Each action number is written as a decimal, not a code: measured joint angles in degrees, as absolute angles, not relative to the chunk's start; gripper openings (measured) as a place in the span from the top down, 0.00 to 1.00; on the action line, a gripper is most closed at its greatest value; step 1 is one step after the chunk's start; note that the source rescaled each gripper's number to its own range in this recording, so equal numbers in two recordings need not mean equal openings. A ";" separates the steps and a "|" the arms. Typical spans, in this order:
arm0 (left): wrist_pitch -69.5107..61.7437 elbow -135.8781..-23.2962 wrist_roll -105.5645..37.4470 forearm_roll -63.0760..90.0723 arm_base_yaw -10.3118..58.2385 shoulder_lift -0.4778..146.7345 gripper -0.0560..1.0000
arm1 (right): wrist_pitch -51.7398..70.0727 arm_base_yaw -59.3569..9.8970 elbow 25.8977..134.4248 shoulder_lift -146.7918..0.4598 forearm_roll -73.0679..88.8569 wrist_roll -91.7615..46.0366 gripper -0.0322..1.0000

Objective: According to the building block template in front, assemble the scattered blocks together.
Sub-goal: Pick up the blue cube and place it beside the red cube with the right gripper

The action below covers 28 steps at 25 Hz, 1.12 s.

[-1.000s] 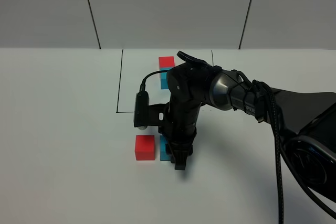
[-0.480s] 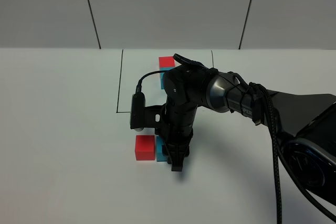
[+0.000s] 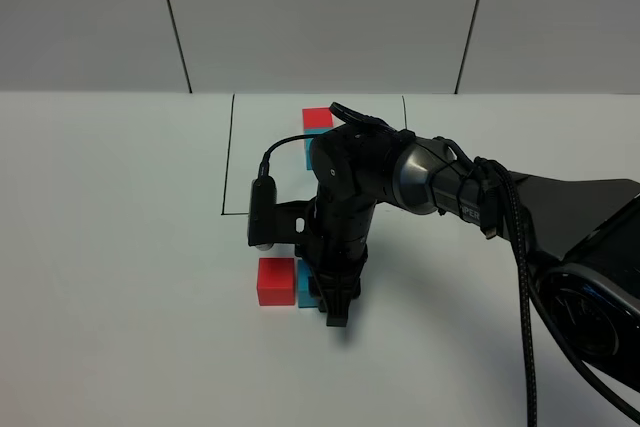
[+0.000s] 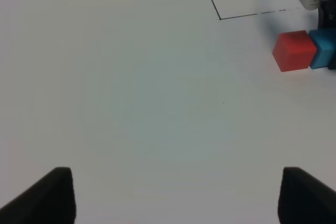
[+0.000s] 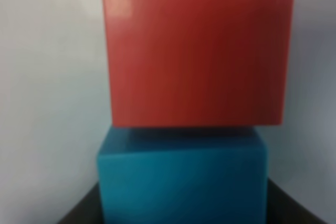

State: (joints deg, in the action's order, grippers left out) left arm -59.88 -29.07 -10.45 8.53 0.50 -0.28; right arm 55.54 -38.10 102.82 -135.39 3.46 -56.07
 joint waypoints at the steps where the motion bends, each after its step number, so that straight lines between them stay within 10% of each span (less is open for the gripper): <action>1: -59.88 -29.07 -10.45 8.53 0.50 -0.28 0.30 | 55.49 -38.10 102.82 -135.39 3.46 -56.12 0.97; 28: -59.88 -29.07 -10.51 8.53 0.50 -0.28 0.30 | 54.74 -38.16 102.82 -135.39 3.35 -56.56 0.97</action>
State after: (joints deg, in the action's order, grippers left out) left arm -59.88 -29.07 -10.51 8.53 0.50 -0.28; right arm 54.74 -38.16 102.82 -135.39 3.35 -56.56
